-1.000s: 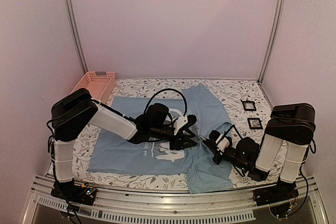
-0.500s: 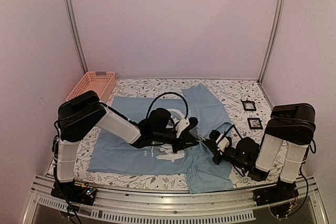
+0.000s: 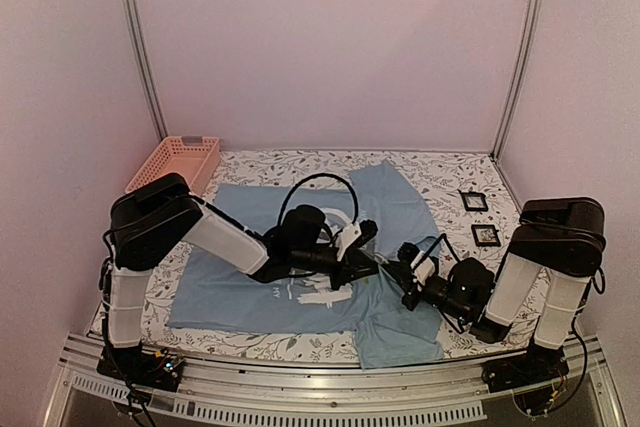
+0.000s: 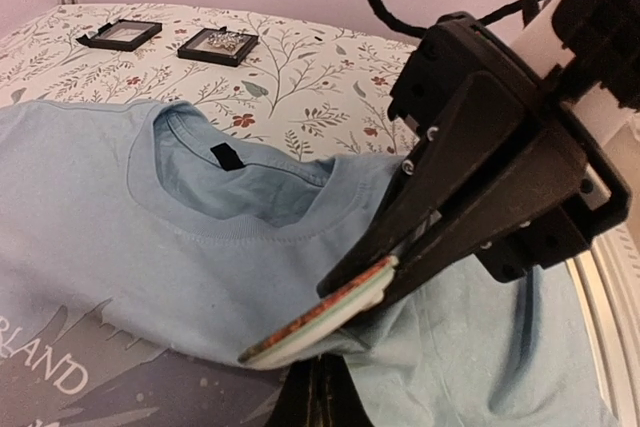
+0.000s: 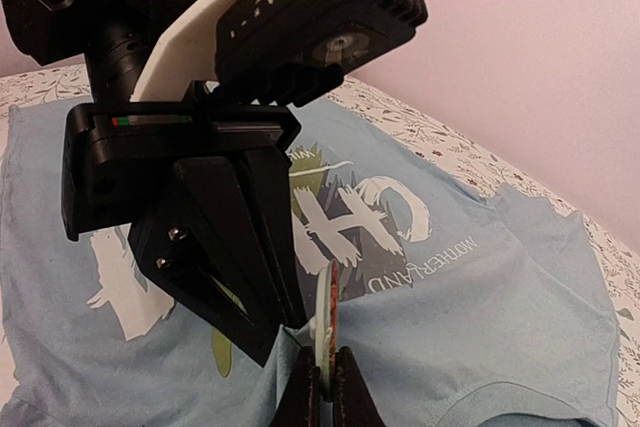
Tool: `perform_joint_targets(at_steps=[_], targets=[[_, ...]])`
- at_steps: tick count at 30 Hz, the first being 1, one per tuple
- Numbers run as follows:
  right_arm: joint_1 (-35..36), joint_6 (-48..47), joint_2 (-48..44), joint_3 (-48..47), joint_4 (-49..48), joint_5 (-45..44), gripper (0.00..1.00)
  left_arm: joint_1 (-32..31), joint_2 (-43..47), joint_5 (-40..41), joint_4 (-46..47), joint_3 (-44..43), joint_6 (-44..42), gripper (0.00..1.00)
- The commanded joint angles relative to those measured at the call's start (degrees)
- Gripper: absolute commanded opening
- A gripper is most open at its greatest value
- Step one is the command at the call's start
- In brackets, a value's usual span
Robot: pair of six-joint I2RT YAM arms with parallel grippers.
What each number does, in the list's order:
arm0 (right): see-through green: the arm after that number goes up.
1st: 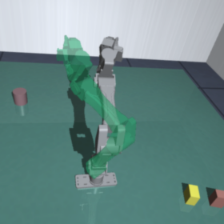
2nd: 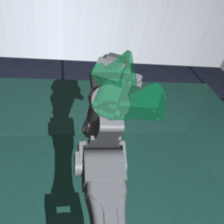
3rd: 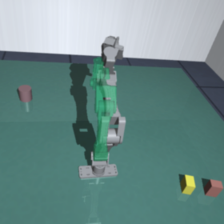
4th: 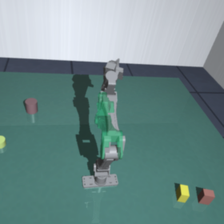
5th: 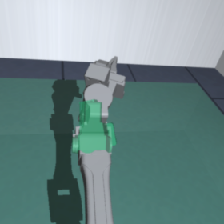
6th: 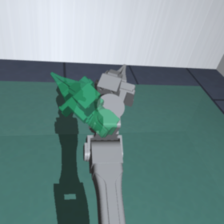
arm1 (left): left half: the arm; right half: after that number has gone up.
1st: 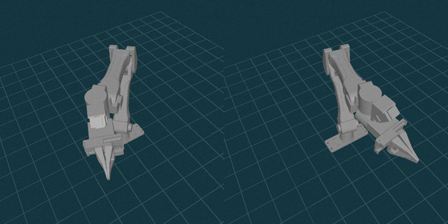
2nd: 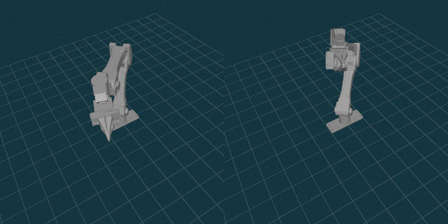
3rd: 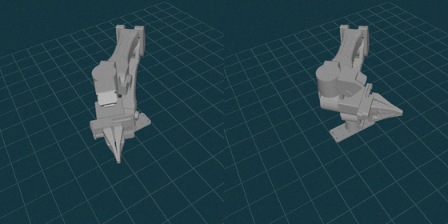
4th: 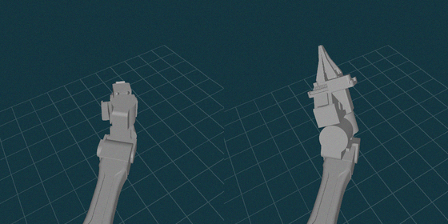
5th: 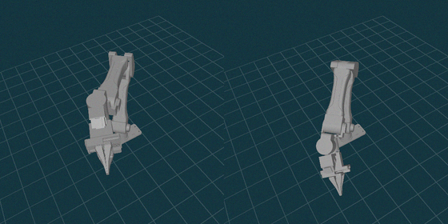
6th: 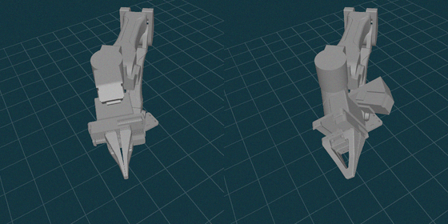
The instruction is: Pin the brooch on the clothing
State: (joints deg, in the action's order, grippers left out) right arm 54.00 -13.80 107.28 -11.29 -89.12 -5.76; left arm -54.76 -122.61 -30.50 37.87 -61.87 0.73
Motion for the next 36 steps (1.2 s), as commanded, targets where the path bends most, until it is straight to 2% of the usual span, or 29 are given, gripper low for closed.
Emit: perform_joint_targets(at_steps=[1, 28, 31, 33, 36], targets=[[0.50, 1.84, -2.87, -1.30, -2.02, 2.58, 0.00, -1.09, -1.23, -0.13, 1.50, -0.36, 0.41, 0.00], [0.50, 5.80, -8.00, -2.21, 3.69, 9.60, 0.00, -1.20, -2.22, 5.71, 5.01, -1.15, 1.84, 0.01], [0.48, 5.72, -7.93, -1.32, 3.28, 8.02, 0.00, -1.11, -1.01, 5.47, 5.77, 0.26, 1.87, 0.07], [0.22, 5.02, -8.63, -0.68, 3.73, 7.77, 0.00, -0.97, 0.89, 5.21, 6.77, 2.55, 1.70, 0.25], [-2.07, 5.58, -10.09, -0.16, 6.77, 12.21, 0.00, -0.45, 4.46, 4.52, 7.61, 7.05, -0.15, 0.42]])
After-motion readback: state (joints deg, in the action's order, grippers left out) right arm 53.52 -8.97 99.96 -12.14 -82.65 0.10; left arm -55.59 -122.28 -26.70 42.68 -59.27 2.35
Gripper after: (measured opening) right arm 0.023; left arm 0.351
